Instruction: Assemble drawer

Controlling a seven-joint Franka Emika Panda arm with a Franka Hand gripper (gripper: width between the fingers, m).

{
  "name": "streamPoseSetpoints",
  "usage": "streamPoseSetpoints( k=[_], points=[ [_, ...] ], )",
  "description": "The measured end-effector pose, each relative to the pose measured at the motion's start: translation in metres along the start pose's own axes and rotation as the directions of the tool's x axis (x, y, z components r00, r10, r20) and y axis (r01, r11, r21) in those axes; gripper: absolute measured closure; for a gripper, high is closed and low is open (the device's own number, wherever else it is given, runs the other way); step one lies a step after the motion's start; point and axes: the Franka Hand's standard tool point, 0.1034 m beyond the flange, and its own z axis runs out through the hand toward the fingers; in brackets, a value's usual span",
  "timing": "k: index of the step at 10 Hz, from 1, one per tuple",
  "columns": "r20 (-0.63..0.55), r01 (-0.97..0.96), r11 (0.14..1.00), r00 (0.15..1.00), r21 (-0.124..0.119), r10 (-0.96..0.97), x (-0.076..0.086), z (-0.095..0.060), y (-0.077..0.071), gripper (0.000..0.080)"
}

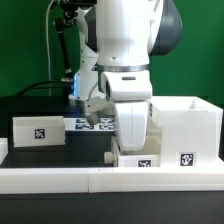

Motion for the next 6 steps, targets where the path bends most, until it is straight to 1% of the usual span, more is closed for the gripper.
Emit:
streamPoseSetpoints(
  k=[2,4,6],
  points=[
    [0.004,0.011,1.0,1.0,-0.005,-0.011,0.0042,0.0,0.0008,0.0758],
    [0.004,0.008,1.0,1.0,-0.005,-0.008,0.0028,0.0001,0.0006,0.0758],
    [0.004,-0.003,1.0,1.0,-0.004,0.003,-0.0025,0.0,0.0005,0.0491]
  ],
)
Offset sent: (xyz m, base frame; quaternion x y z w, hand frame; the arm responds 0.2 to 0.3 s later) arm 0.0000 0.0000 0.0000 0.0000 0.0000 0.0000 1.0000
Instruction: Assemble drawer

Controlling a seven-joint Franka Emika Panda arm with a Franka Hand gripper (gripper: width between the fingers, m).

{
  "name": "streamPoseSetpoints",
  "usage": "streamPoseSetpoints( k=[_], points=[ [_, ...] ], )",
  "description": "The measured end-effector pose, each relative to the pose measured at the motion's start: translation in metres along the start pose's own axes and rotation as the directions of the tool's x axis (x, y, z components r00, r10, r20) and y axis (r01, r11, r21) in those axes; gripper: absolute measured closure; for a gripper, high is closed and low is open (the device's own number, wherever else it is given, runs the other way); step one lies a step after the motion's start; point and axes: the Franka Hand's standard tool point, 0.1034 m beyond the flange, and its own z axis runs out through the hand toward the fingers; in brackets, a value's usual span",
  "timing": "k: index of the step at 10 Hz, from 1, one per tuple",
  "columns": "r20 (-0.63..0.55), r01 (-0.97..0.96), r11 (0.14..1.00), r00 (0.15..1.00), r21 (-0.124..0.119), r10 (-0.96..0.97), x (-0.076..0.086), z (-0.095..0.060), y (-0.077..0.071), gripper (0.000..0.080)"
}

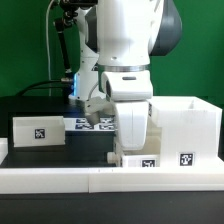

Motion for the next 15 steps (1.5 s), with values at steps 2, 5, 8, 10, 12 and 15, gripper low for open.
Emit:
streamPoseSetpoints(
  k=[2,5,8,10,12,15],
  points=[
    [0.0,-0.01,1.0,1.0,-0.005,0.01,0.0,-0.003,0.001,0.0357],
    [0.001,-0.027,1.0,1.0,-0.002,0.027,0.007,-0.017,0.004,0.0165],
    [0.013,-0.038,0.999,0.999,-0.004,0.038,0.008,-0.045,0.009,0.0151],
    [0.021,-0.018,1.0,1.0,-0.003,0.018,-0.007,-0.058,0.017,0.015],
    [0.021,0.024,1.0,1.0,-0.003,-0.024,-0.028,-0.056,0.025,0.0151],
    [0.02,0.032,0.999,0.999,-0.006,-0.032,-0.031,-0.049,0.044,0.0151]
  ],
)
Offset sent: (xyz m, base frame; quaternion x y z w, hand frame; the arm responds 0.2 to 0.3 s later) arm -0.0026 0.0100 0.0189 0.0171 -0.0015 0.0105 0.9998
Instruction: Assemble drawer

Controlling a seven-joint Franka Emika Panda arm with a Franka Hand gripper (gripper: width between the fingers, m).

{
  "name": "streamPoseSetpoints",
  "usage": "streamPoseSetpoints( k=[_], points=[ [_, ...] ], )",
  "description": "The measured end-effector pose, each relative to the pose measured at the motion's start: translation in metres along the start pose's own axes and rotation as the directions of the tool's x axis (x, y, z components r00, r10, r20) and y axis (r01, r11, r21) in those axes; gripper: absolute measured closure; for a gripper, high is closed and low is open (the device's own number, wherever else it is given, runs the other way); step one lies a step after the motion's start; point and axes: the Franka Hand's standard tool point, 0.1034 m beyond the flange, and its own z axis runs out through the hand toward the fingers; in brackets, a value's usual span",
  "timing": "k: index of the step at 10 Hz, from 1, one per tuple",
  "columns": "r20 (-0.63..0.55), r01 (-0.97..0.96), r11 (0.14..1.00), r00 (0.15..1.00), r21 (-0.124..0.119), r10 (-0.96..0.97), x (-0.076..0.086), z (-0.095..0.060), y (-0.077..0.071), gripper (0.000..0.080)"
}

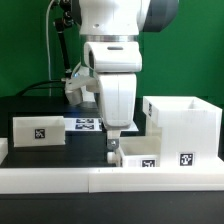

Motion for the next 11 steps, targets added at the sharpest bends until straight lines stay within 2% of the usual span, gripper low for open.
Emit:
streamPoseSetpoints(
  k=[3,4,6,7,10,11],
  points=[
    [-0.003,0.0,1.0,1.0,0.004,0.0,-0.006,0.002,-0.002,0.0151],
    [-0.02,0.041,0.999,0.999,0.013,-0.041,-0.011,0.009,-0.005,0.0151],
    [-0.119,0.057,0.998,0.991,0.024,-0.054,-0.03,0.018,-0.004,0.0151],
    [-0.161,0.06,0.998,0.985,0.031,-0.055,-0.033,0.02,-0.003,0.0151],
    [-0.26,0.042,0.998,0.965,0.039,-0.031,-0.033,0.031,-0.002,0.0151],
    [-0.263,0.028,0.999,0.965,0.045,-0.015,-0.023,0.031,0.0,0.0151]
  ],
)
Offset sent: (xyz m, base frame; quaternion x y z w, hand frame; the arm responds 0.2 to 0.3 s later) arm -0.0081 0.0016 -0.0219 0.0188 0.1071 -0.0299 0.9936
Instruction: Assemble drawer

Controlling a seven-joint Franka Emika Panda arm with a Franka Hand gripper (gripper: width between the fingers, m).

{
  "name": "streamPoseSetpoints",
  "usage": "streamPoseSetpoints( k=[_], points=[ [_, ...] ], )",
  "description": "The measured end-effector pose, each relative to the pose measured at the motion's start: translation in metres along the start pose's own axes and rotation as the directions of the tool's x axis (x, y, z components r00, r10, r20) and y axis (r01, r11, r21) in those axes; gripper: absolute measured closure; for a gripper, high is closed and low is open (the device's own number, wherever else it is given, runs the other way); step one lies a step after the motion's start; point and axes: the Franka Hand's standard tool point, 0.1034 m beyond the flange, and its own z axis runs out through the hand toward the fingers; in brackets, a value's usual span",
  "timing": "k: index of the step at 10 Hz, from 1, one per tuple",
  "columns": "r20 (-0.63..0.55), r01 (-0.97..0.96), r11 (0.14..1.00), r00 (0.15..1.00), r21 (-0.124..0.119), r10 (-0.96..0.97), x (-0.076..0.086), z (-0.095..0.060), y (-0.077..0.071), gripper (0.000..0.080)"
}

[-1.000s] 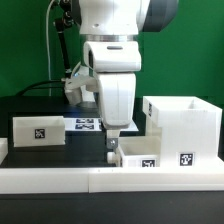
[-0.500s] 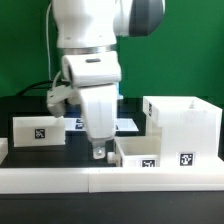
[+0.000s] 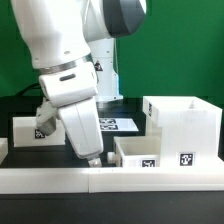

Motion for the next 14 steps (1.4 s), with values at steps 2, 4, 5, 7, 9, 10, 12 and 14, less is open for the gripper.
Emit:
streamPoseSetpoints(
  k=[2,4,5,7,9,10,12,14],
  points=[
    [-0.007,-0.019,1.0,1.0,0.005,0.019,0.016,0.004,0.002,0.0151],
    [-0.011,-0.044,0.999,0.999,0.012,0.045,0.032,0.008,0.003,0.0151],
    [-0.01,-0.046,0.999,0.999,0.012,0.046,0.029,0.008,0.003,0.0151],
    [-0.009,-0.05,0.999,0.999,0.012,0.05,0.028,0.008,0.003,0.0151],
    [-0.015,-0.044,0.999,0.999,0.013,0.044,0.036,0.012,0.001,0.0151],
    [-0.021,-0.036,0.999,0.999,0.019,0.037,0.044,0.015,-0.001,0.0151],
    [-0.029,-0.023,0.999,0.999,0.026,0.024,0.055,0.019,-0.001,0.0151],
    [-0.038,-0.013,1.0,0.999,0.028,0.014,0.067,0.024,-0.002,0.0151]
  ],
)
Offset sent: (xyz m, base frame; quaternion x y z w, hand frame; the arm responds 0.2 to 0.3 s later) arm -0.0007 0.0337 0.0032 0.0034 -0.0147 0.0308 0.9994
